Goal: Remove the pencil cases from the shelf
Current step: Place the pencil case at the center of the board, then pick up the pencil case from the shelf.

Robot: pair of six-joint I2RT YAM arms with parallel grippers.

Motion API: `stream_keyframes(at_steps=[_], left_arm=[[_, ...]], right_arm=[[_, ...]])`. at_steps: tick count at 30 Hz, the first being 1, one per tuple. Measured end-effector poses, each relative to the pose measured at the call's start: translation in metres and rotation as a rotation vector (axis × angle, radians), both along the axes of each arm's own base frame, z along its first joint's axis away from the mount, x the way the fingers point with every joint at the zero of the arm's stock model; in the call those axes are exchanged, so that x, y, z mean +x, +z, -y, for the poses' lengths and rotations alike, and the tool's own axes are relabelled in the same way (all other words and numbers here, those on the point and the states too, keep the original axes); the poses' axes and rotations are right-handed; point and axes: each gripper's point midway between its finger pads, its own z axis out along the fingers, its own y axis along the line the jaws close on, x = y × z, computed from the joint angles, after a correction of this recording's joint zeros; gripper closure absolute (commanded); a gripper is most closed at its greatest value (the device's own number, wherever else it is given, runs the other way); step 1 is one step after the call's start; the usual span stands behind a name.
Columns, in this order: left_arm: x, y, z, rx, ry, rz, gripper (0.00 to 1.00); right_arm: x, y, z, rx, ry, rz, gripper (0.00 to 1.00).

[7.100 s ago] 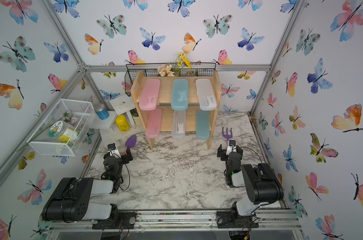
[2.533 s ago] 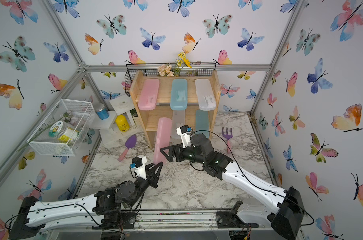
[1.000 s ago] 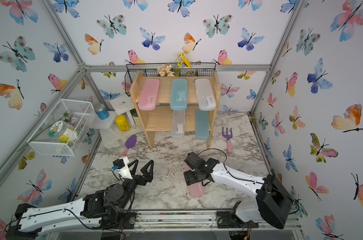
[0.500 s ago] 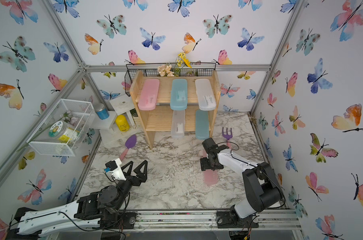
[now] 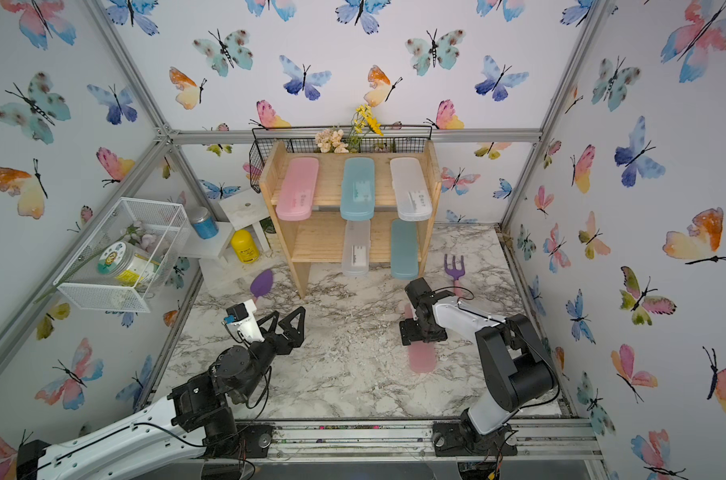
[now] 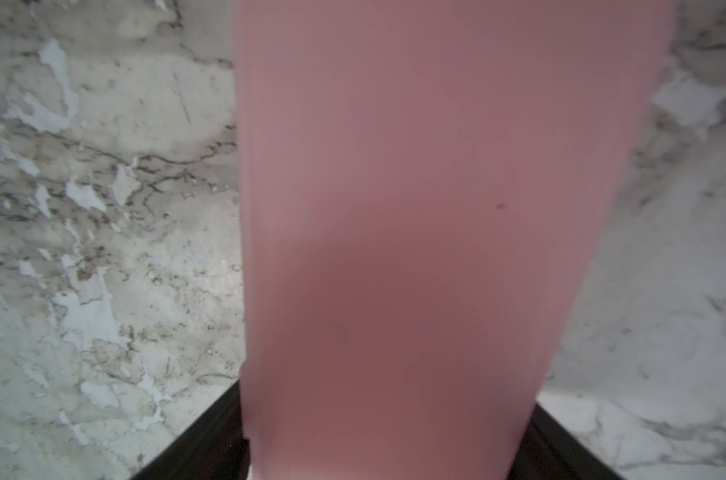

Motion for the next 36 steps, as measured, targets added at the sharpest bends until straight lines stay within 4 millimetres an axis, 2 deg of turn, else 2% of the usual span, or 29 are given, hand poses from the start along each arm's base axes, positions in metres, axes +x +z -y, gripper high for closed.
stream_keyframes(at_steps=[4,8,11,16,19,21,25,29,31,36], left_arm=[[0.013,0.005,0.021,-0.017,-0.067,-0.046,0.01],[0.024,0.005,0.036,-0.061,-0.121,-0.078,0.01],[0.031,0.004,0.047,-0.126,-0.174,-0.108,0.01],[0.052,0.001,0.06,-0.262,-0.244,-0.163,0.01],[0.063,-0.001,0.071,-0.317,-0.285,-0.202,0.01],[0.071,0.002,0.08,-0.342,-0.313,-0.219,0.01],[0.091,0.016,0.103,-0.388,-0.383,-0.251,0.01],[0.106,0.025,0.115,-0.403,-0.429,-0.272,0.02],[0.111,0.024,0.118,-0.417,-0.445,-0.287,0.03],[0.117,0.007,0.119,-0.436,-0.453,-0.348,0.05]], right_arm=[[0.002,0.004,-0.001,0.008,0.004,0.017,0.01],[0.006,0.024,-0.003,0.038,0.004,0.078,0.01],[0.012,0.056,-0.004,0.08,0.002,0.186,0.01],[0.019,0.128,0.007,0.154,-0.041,0.49,0.01],[0.019,0.155,0.013,0.177,-0.076,0.587,0.01],[0.022,0.161,0.015,0.174,-0.09,0.6,0.01],[0.029,0.158,0.013,0.154,-0.098,0.572,0.01],[0.032,0.165,0.011,0.16,-0.1,0.581,0.01],[0.034,0.172,0.01,0.168,-0.101,0.597,0.01],[0.037,0.181,0.009,0.179,-0.102,0.616,0.01]])
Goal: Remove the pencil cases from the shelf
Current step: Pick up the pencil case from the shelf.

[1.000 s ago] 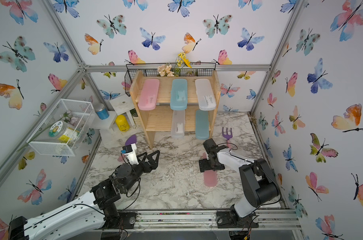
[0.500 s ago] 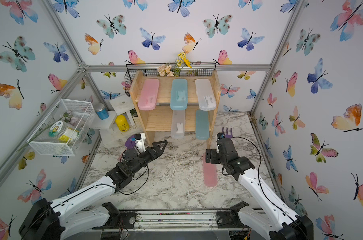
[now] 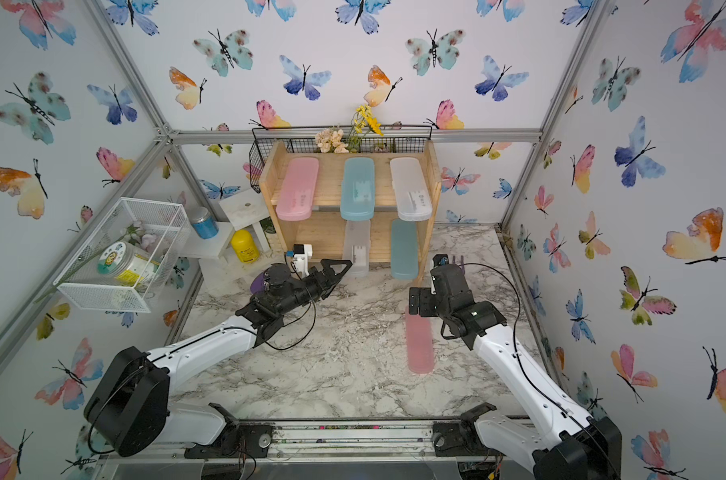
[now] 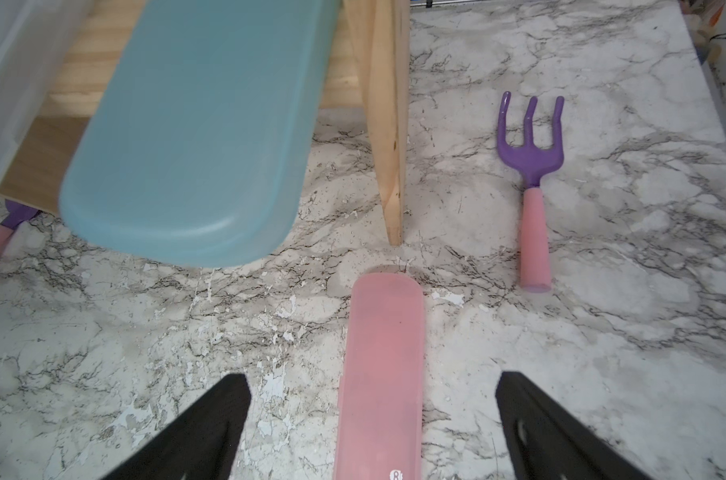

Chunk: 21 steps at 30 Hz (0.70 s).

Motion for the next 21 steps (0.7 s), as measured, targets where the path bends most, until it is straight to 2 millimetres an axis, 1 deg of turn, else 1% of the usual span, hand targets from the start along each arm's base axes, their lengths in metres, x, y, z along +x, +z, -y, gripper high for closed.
stream_keyframes(at_steps=[4,6,8,12,13,17,19,21], left_arm=[[0.003,-0.008,0.004,-0.015,-0.016,-0.026,0.07],[0.005,-0.012,0.007,-0.02,-0.025,-0.038,0.1],[0.007,-0.015,0.01,-0.03,-0.036,-0.047,0.14],[0.012,-0.021,0.017,-0.037,-0.047,-0.064,0.3],[0.012,-0.022,0.018,-0.041,-0.053,-0.069,0.31],[0.015,-0.021,0.019,-0.056,-0.055,-0.07,0.45],[0.016,-0.019,0.019,-0.064,-0.053,-0.064,0.47],[0.018,-0.018,0.018,-0.072,-0.049,-0.06,0.52]], right_arm=[[0.002,0.002,-0.001,0.002,0.0,0.004,0.01],[0.002,0.004,-0.001,0.003,0.001,0.006,0.01],[0.002,0.004,-0.001,0.004,0.001,0.007,0.01],[0.002,0.004,-0.001,0.002,0.002,0.007,0.01],[0.002,0.004,-0.001,0.002,0.002,0.008,0.01],[0.004,0.008,-0.002,0.003,0.004,0.015,0.01],[0.005,0.012,-0.002,0.005,0.007,0.024,0.01],[0.006,0.014,-0.003,0.005,0.008,0.029,0.01]])
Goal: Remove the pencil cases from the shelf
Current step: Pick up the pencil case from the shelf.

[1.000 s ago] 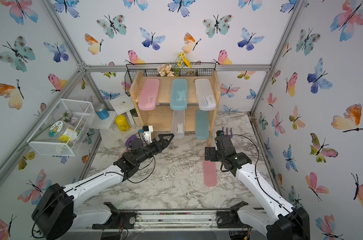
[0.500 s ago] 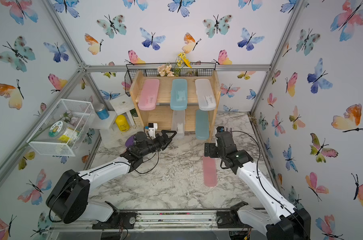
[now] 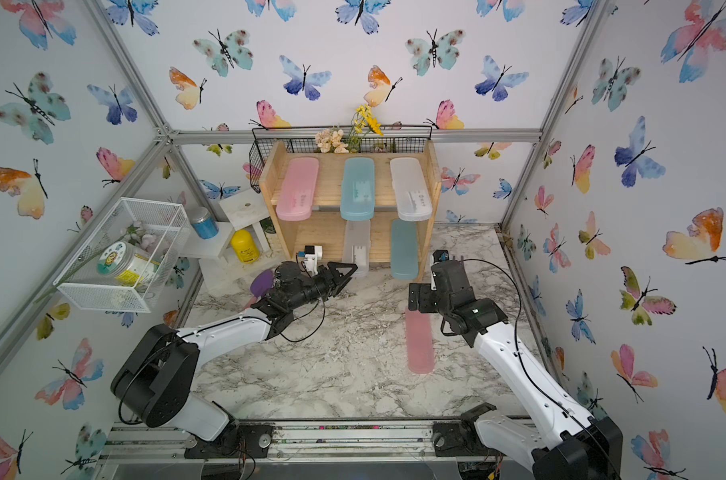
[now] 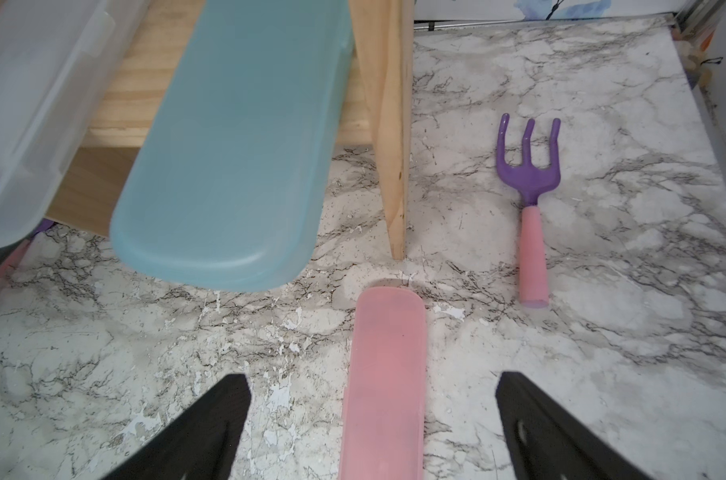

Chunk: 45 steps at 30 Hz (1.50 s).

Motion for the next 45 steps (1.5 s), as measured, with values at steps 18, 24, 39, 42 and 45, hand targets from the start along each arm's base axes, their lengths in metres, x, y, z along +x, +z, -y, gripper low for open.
stream_keyframes(at_steps=[18,24,39,42,45], left_arm=[[-0.019,0.0,-0.012,-0.033,0.016,0.047,0.93],[-0.075,0.018,-0.021,0.157,0.087,0.225,0.92],[-0.151,0.022,-0.024,0.576,0.264,0.554,0.98],[-0.154,0.027,-0.018,0.599,0.267,0.579,0.99],[-0.152,0.028,-0.021,0.614,0.284,0.586,0.99]], right_arm=[[-0.001,0.052,-0.005,0.069,0.028,0.108,0.01],[-0.025,0.115,-0.037,0.351,0.164,0.21,0.01],[-0.078,0.104,-0.19,0.557,0.542,-0.006,0.01],[-0.073,0.097,-0.194,0.552,0.521,-0.017,0.01],[-0.068,0.099,-0.194,0.551,0.506,0.002,0.01]])
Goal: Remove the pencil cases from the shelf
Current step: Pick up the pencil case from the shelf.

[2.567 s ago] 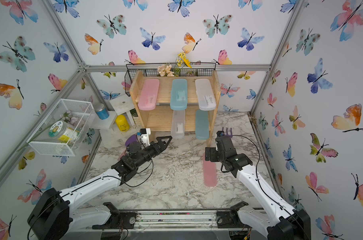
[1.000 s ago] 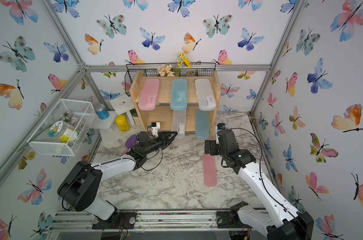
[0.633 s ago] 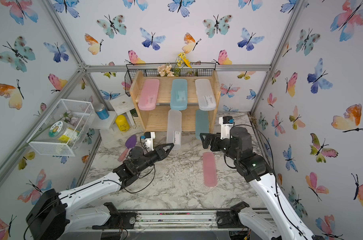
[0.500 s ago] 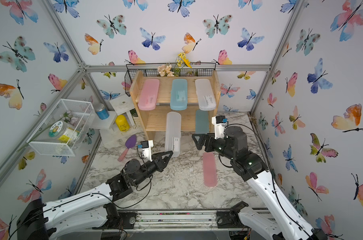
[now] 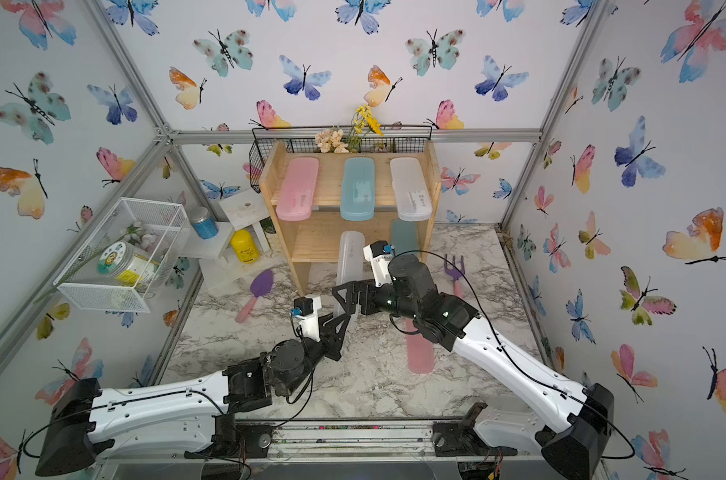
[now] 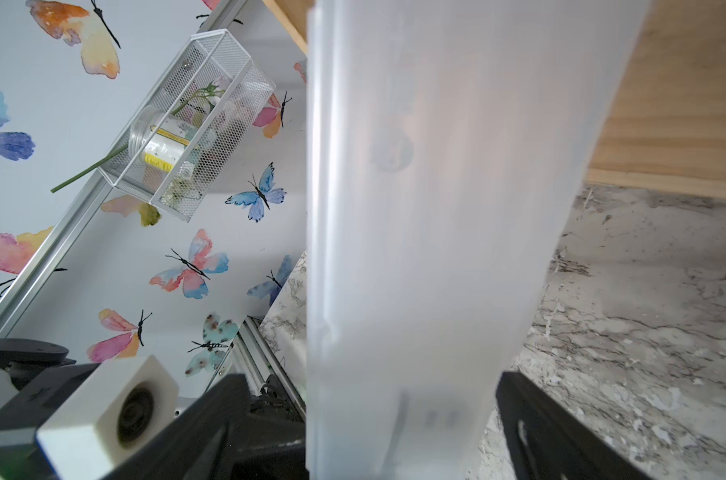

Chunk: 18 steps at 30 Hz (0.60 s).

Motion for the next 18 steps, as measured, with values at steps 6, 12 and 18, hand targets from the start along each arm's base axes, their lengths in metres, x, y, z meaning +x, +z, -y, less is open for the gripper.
stream_keyframes(at_steps=[6,12,18], left_arm=[[-0.001,0.001,-0.006,-0.01,0.006,0.007,0.99],[-0.004,0.001,-0.013,-0.034,-0.002,0.014,0.99],[-0.009,-0.002,-0.017,-0.052,-0.025,0.016,0.99]], right_arm=[[0.008,0.001,-0.001,0.002,-0.028,0.021,0.01],[0.015,-0.006,-0.009,-0.013,-0.019,0.034,0.01],[0.019,-0.01,-0.022,-0.019,0.02,0.038,0.01]])
